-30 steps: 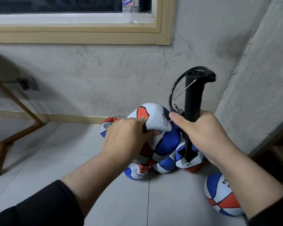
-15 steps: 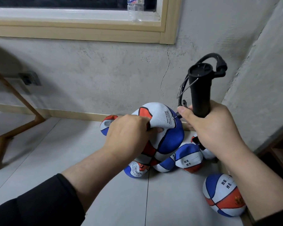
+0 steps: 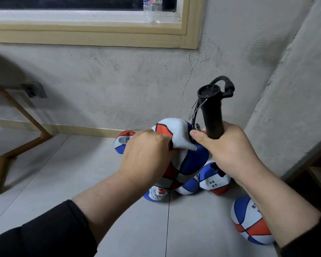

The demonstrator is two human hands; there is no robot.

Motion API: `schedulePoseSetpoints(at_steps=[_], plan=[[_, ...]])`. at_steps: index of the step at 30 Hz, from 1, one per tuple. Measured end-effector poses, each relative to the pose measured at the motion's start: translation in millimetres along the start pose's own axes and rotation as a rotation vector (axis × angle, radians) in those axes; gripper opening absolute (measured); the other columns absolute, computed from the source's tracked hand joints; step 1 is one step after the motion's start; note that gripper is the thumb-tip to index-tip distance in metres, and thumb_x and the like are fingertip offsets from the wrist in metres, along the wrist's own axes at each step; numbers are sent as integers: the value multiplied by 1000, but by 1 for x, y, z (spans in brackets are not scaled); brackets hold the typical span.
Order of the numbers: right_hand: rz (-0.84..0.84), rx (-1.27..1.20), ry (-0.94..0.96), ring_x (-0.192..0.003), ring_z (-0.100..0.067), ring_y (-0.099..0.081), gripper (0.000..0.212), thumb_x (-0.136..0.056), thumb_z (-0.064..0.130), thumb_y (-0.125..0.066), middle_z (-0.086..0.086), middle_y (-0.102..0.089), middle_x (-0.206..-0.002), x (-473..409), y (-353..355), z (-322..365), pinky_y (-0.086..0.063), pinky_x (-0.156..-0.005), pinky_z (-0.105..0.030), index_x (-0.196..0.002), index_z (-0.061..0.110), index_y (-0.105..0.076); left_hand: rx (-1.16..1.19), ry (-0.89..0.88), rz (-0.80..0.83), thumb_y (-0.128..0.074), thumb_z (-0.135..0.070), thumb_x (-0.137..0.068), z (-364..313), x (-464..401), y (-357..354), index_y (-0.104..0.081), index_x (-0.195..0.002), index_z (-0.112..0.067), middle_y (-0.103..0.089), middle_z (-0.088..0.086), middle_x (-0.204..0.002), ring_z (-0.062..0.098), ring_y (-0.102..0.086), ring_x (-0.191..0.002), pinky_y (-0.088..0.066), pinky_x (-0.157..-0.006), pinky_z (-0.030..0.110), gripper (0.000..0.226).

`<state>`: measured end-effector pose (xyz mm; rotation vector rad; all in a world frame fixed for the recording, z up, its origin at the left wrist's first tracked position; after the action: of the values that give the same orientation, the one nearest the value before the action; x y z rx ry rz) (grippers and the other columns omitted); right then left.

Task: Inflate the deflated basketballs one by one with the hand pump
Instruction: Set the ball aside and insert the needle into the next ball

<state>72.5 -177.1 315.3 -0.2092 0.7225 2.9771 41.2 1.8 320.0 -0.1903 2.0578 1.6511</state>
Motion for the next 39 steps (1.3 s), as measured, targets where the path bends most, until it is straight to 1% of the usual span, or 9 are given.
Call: schedulePoseSetpoints(at_steps=[6,11,15,20,24,28,31,35,39], plan=[[40,16,-12,-54,-12,-48,29,-84,42,-81,5,-55,-59,-1,-4,-9,-41,-53,-27,-82,17,-67,-36,-11,-85,-74,-47,-86,-4,-3,2,-45,-55,-20,-26,-7,-49,17,-26,-43,-12,-46,29,50],[43,-246,-73,-60,-17,-54,36,-86,45,-77,-3,-60,-62,-5,-11,-25,-47,-62,-35,-81,11,-68,-15,185,131,-60,-67,-92,26,-4,-21,-61,-85,-20,-63,-1,-75,24,-57,-73,-40,-60,38,48],[160,-423,-151,-61,-18,-55,28,-92,34,-75,-6,-56,-66,-12,-27,-33,-52,-62,-38,-89,10,-62,32,281,224,-63,-64,-92,57,10,-37,-69,-88,-21,-62,-3,-79,20,-55,-73,-34,-58,35,44],[245,-391,-254,-66,-18,-58,17,-94,16,-71,-9,-57,-79,-5,-61,-52,-49,-57,-30,-101,7,-57,99,465,452,-61,-58,-96,99,42,-65,-49,-66,-21,-53,-2,-68,22,-52,-68,-32,-56,33,49],[319,-346,-304,-62,-19,-59,5,-99,9,-62,-9,-58,-77,9,-90,-65,-48,-53,-30,-96,8,-58,118,470,555,-56,-53,-101,113,68,-85,-67,-86,-39,-58,-9,-85,25,-56,-88,-39,-76,29,22],[418,-297,-380,-61,-24,-58,13,-103,19,-60,-11,-60,-83,27,-116,-89,-48,-52,-33,-104,6,-58,27,513,669,-55,-45,-102,136,92,-105,-68,-121,-25,-67,6,-121,29,-58,-100,-36,-79,30,31],[427,-292,-416,-60,-22,-58,15,-103,21,-60,-11,-62,-88,30,-128,-103,-47,-52,-32,-105,6,-60,6,546,748,-53,-37,-104,150,107,-122,-66,-122,-21,-66,6,-120,30,-62,-109,-39,-78,30,27],[476,-262,-445,-64,-22,-59,8,-97,8,-61,-13,-64,-86,32,-152,-120,-44,-54,-31,-104,3,-62,162,600,785,-59,-51,-89,162,134,-152,-62,-91,-38,-59,-1,-108,26,-57,-108,-37,-79,25,13],[516,-248,-461,-65,-23,-63,12,-100,9,-60,-16,-68,-90,42,-177,-138,-51,-57,-31,-107,0,-62,74,586,846,-48,-33,-104,173,156,-182,-53,-107,-36,-62,3,-131,28,-56,-125,-32,-85,26,7]])
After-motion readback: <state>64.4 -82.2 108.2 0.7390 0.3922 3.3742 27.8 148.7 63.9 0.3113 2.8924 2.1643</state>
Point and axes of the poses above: each hand's wrist, its own x-axis away from the middle knuckle, its own y-axis out of the back of the hand, z = x × y, the point moved 8 cm from there along -x, towards the middle knuckle
